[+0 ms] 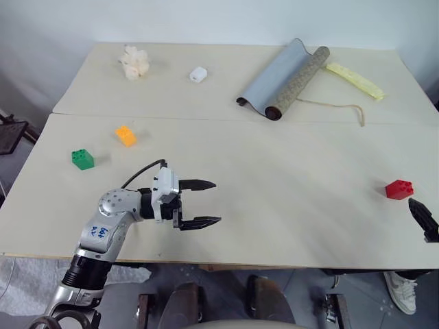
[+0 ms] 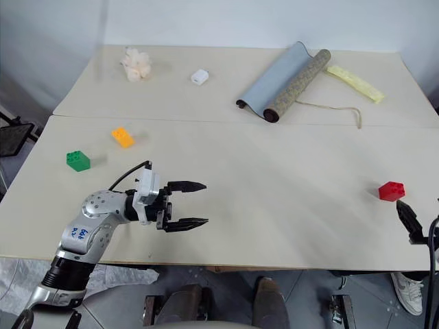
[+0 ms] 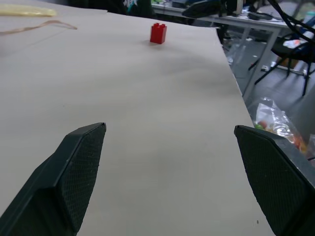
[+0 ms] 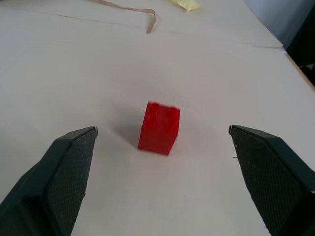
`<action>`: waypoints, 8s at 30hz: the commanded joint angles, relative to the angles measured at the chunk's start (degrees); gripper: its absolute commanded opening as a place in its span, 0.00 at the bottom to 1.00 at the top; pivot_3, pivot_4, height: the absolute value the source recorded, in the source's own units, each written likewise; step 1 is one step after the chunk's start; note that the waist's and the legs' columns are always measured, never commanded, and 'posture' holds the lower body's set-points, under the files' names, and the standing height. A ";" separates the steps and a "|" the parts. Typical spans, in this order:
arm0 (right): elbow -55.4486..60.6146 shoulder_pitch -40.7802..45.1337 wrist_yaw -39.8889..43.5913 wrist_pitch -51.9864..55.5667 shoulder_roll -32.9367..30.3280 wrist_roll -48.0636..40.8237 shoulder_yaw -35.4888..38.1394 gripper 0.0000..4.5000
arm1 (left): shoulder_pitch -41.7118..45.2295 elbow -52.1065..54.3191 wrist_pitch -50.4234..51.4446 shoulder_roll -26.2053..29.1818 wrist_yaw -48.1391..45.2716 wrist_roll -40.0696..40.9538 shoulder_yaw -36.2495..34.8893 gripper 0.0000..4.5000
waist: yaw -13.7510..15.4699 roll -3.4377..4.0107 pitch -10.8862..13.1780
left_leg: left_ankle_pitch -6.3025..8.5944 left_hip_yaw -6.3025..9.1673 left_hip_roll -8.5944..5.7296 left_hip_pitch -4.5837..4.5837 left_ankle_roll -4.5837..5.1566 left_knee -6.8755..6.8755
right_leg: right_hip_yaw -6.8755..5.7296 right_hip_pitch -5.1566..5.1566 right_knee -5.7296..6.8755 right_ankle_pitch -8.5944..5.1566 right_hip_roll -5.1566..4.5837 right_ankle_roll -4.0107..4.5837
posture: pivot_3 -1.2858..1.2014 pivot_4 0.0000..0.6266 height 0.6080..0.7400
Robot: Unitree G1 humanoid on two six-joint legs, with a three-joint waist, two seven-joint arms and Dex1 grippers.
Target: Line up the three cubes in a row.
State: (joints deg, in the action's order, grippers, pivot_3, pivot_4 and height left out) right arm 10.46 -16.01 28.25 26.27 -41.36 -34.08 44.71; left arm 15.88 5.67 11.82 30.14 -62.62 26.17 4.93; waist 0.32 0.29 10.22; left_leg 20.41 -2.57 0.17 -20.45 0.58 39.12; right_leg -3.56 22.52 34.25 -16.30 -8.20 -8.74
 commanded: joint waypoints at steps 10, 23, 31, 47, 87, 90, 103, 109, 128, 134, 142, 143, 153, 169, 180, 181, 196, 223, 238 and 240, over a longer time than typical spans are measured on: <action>-16.92 18.99 -1.58 15.21 -9.69 4.65 -11.57 1.00 | -1.00 3.22 -2.04 -2.86 -1.39 1.94 -0.37 0.99 | 0.97 0.01 0.00 | 0.04 -0.43 -0.08 -0.14 0.10 0.05 | -0.10 0.02 -0.13 0.03 -0.05 -0.06 | 0.52 0.24 1.00; -14.21 20.59 0.72 16.32 -8.14 5.25 -14.54 0.35 | -1.18 2.69 -2.58 -2.12 -2.07 1.46 -1.21 1.00 | 0.98 0.01 0.00 | 0.04 -0.43 -0.08 -0.23 0.10 0.06 | -0.15 0.02 -0.26 0.07 -0.05 -0.13 | 0.52 0.24 1.00; -3.94 37.65 35.12 2.40 -14.27 7.33 -41.60 0.33 | -4.50 -2.33 -6.77 -0.63 -0.42 0.90 -7.66 1.00 | -1.32 0.03 0.05 | 0.04 -0.34 0.17 -0.14 0.04 0.07 | -0.13 0.05 -0.27 0.08 0.11 -0.15 | 0.52 0.24 1.00; -55.98 74.30 52.74 -34.06 7.55 32.90 -65.89 0.33 | -14.09 5.00 -7.96 1.32 2.44 1.47 -12.29 1.00 | -2.03 -0.11 0.10 | 0.05 0.10 -0.07 -0.86 0.01 0.30 | -1.09 0.28 -0.28 0.08 -0.22 -0.14 | 0.52 0.24 1.00; -30.66 39.84 52.24 -35.27 11.66 4.71 -35.79 0.99 | -41.69 13.33 -13.61 -18.58 41.14 6.47 -46.26 1.00 | -1.07 -0.14 0.09 | 0.43 0.34 0.43 -0.60 0.07 0.65 | -1.10 0.04 -0.23 0.09 -0.26 -0.12 | 0.52 0.24 1.00; -30.46 40.52 52.54 -33.95 11.69 4.76 -36.61 0.99 | -35.02 16.35 -8.49 -16.39 49.69 4.31 -44.98 1.00 | -0.46 -0.13 0.09 | 0.44 0.34 0.44 -0.61 0.08 0.75 | -1.10 0.03 -0.19 0.09 -0.25 -0.12 | 0.52 0.24 1.00; -21.54 44.93 50.52 -20.88 14.16 2.07 -40.81 0.99 | -2.09 7.77 28.09 -3.96 74.66 -1.20 -35.44 1.00 | -0.56 -0.14 0.06 | 0.52 0.36 0.15 -0.62 0.03 0.90 | -1.11 0.09 0.00 0.09 -0.10 -0.10 | 0.52 0.24 1.00; -19.59 43.20 49.60 -20.79 14.79 2.32 -41.09 0.99 | 2.71 -1.50 28.24 -2.51 72.40 -3.72 -33.57 1.00 | -0.53 -0.15 0.06 | 0.52 0.37 0.09 -0.67 0.03 0.85 | -1.18 0.09 -0.08 0.08 -0.10 -0.10 | 0.52 0.24 1.00; -14.87 35.16 46.16 -22.64 12.25 2.73 -38.62 1.00 | -2.40 -5.63 15.48 3.42 41.69 -1.63 -28.79 0.33 | -0.56 -0.15 0.06 | 0.51 0.19 0.10 -0.67 0.00 0.86 | -1.21 0.09 -0.09 0.08 -0.11 -0.10 | 0.52 0.24 1.00; -13.42 27.86 45.17 -23.60 6.23 2.09 -31.63 1.00 | -9.74 -1.57 7.49 14.21 1.35 6.99 -22.89 0.33 | 0.27 -0.10 0.10 | 0.56 -0.12 0.18 -0.75 -0.04 0.79 | -1.33 0.12 -0.21 0.05 -0.11 -0.04 | 0.52 0.24 1.00; -8.88 21.80 42.36 -23.71 4.60 2.04 -28.85 1.00 | 19.54 -28.70 -11.83 4.66 -11.96 -9.03 -1.53 0.33 | 1.08 0.01 0.10 | 0.44 -0.25 0.05 -0.65 0.09 0.91 | -1.34 -0.01 -0.08 0.14 -0.14 -0.18 | 0.52 0.24 1.00; -8.09 21.08 41.96 -23.59 4.51 1.83 -28.53 1.00 | 23.17 -34.09 -14.81 3.08 -13.43 -10.79 0.03 0.33 | 1.00 0.00 0.10 | 0.44 -0.27 0.05 -0.69 0.10 0.91 | -1.36 0.04 -0.08 0.14 -0.14 -0.18 | 0.52 0.24 1.00; -1.82 15.64 38.22 -22.16 3.25 0.69 -25.20 1.00 | 42.68 -70.41 -35.39 -6.88 -17.09 -21.59 4.18 0.33 | 0.34 -0.16 0.19 | 0.53 -0.48 0.06 -0.78 0.30 0.87 | -1.41 0.11 -0.25 0.17 -0.16 -0.25 | 0.52 0.24 1.00; 1.17 7.84 35.37 -22.75 4.82 0.20 -25.68 1.00 | 47.07 -77.51 -37.17 -10.21 -12.66 -27.06 2.77 0.68 | 1.08 -0.24 0.23 | 0.58 -0.48 0.00 -0.79 0.40 0.96 | -1.40 0.07 -0.27 0.22 -0.23 -0.34 | 0.52 0.24 1.00; -0.43 18.05 36.66 -19.48 8.00 -2.20 -33.05 1.00 | 26.07 -50.26 -31.75 0.14 -14.54 -13.64 -10.09 0.99 | -1.39 -0.17 0.20 | 0.58 -0.51 0.12 -0.66 0.39 0.94 | -1.41 0.10 -0.21 0.22 -0.23 -0.34 | 0.52 0.24 1.00; -1.08 19.45 36.36 -19.59 8.62 -1.77 -33.74 1.00 | 21.15 -43.34 -29.58 1.44 -12.03 -12.30 -11.98 0.99 | -1.92 -0.18 0.21 | 0.58 -0.35 0.20 -0.63 0.39 0.94 | -1.44 0.11 -0.16 0.21 -0.24 -0.32 | 0.52 0.24 1.00; -12.27 34.69 40.80 -25.95 14.86 3.86 -42.63 1.00 | -30.83 4.70 -11.02 -10.26 29.91 -0.15 -42.83 0.99 | 0.05 -0.22 0.22 | 0.69 0.26 0.48 -0.68 0.28 1.02 | -1.87 0.01 -0.20 0.20 -0.40 -0.26 | 0.52 0.24 1.00; -12.65 35.24 41.35 -25.75 15.00 3.88 -43.14 1.00 | 15.62 -4.92 23.72 -18.47 79.64 -13.75 -23.50 0.99 | -0.40 -0.30 0.16 | 0.65 0.11 0.14 -0.69 0.16 0.98 | -2.33 0.00 -0.17 0.19 -0.35 -0.16 | 0.52 0.24 1.00; -11.35 34.11 39.86 -24.06 15.39 3.63 -43.28 1.00 | 25.58 -24.97 12.89 -18.40 79.03 -17.79 -22.35 0.99 | -0.16 -0.32 0.17 | 0.64 -0.07 0.10 -0.73 0.15 1.03 | -2.39 -0.04 -0.19 0.20 -0.38 -0.16 | 0.52 0.24 1.00; -11.41 34.27 39.69 -24.07 15.61 3.66 -43.35 1.00 | 26.09 -26.60 11.45 -17.96 78.32 -18.21 -21.99 0.99 | -0.22 -0.32 0.17 | 0.64 -0.07 0.11 -0.73 0.15 1.02 | -2.39 -0.03 -0.18 0.20 -0.38 -0.16 | 0.52 0.24 1.00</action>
State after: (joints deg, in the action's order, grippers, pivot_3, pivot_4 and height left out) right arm -2.27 17.74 68.04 2.49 -26.08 -29.51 0.49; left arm 40.89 -20.89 25.28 11.50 16.46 8.70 -17.36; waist 0.10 -0.03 10.39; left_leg 21.05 -2.64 0.28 -21.18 0.73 40.14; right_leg -5.95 22.49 34.07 -16.11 -8.58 -8.90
